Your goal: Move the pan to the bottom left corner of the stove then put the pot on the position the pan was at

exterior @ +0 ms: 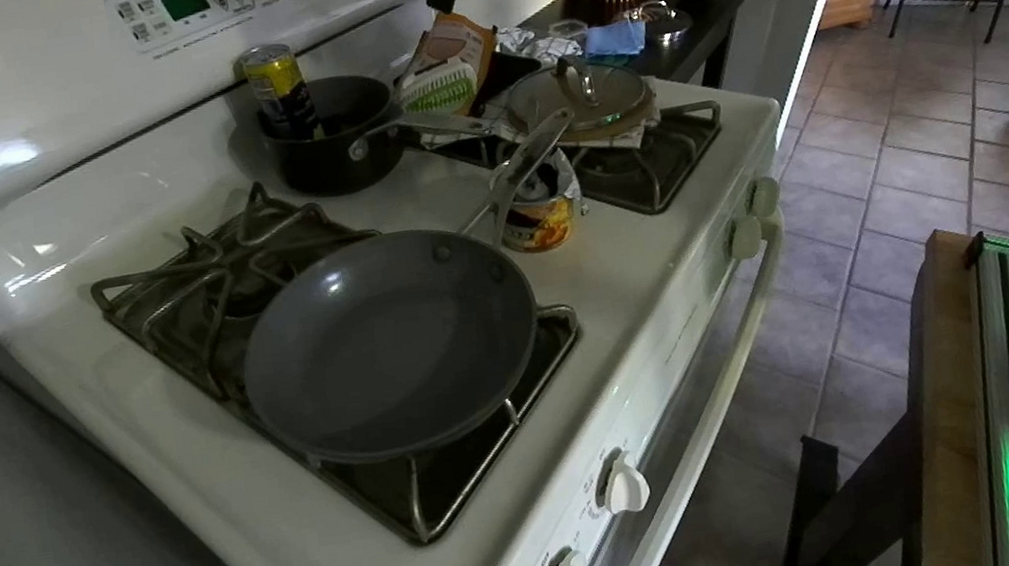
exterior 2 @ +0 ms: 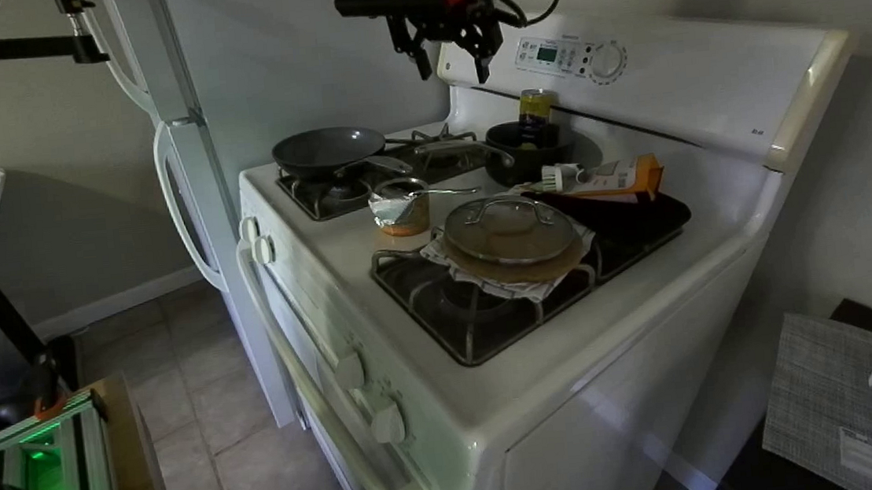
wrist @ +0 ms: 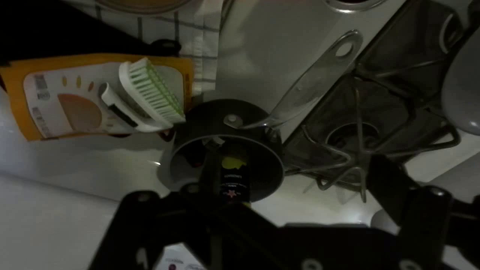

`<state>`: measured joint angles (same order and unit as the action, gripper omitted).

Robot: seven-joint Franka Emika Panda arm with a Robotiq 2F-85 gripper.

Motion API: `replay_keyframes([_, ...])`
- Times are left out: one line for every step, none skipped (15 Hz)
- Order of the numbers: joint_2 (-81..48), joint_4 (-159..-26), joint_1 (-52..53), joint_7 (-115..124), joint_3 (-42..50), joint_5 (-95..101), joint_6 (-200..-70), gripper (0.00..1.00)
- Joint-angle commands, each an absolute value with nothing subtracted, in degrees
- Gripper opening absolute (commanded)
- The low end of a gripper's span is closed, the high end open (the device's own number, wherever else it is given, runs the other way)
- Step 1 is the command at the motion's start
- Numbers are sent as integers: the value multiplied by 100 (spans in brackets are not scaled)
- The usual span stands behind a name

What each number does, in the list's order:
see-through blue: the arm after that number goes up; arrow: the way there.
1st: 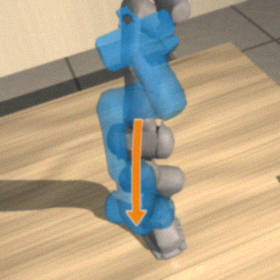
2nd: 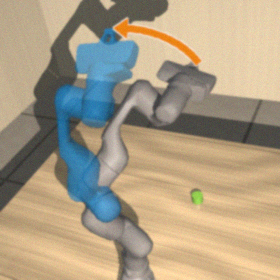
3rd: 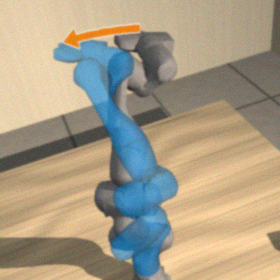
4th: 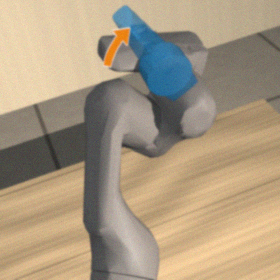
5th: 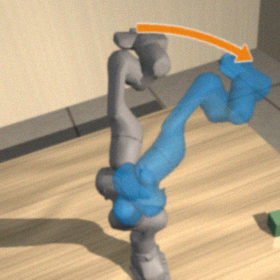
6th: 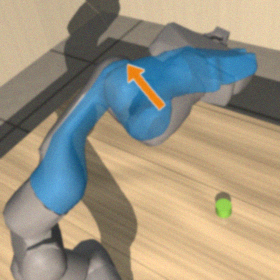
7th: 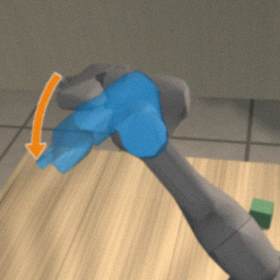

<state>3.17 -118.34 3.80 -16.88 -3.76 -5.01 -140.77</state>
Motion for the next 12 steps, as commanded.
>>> replay_keyframes([-86, -11771, 389, -154, -447, 53, -14218, 100])
replay_keyframes([-165, -11757, 420, 240, -465, 101, -14161, 100])
replay_keyframes([-251, -11738, 450, 644, -480, 144, -14149, 100])
replay_keyframes([-314, -11705, 495, 951, -513, 17, -14107, 100])
replay_keyframes([-321, -11696, 530, 1077, -548, -287, -14046, 100])
replay_keyframes([-224, -11811, 465, 581, -487, -114, -14137, 100])
replay_keyframes([-271, -11791, 503, 783, -511, -148, -14137, 100])
replay_keyframes([-295, -11769, 529, 894, -528, -167, -14136, 100])
replay_keyframes([-304, -11750, 540, 947, -536, -177, -14135, 100])
replay_keyframes([-376, -11754, 549, 1234, -503, 103, -14250, 100])
replay_keyframes([-416, -11755, 541, 1131, -511, -18, -14319, 100])
replay_keyframes([-479, -11751, 538, 1058, -516, -85, -14425, 100])
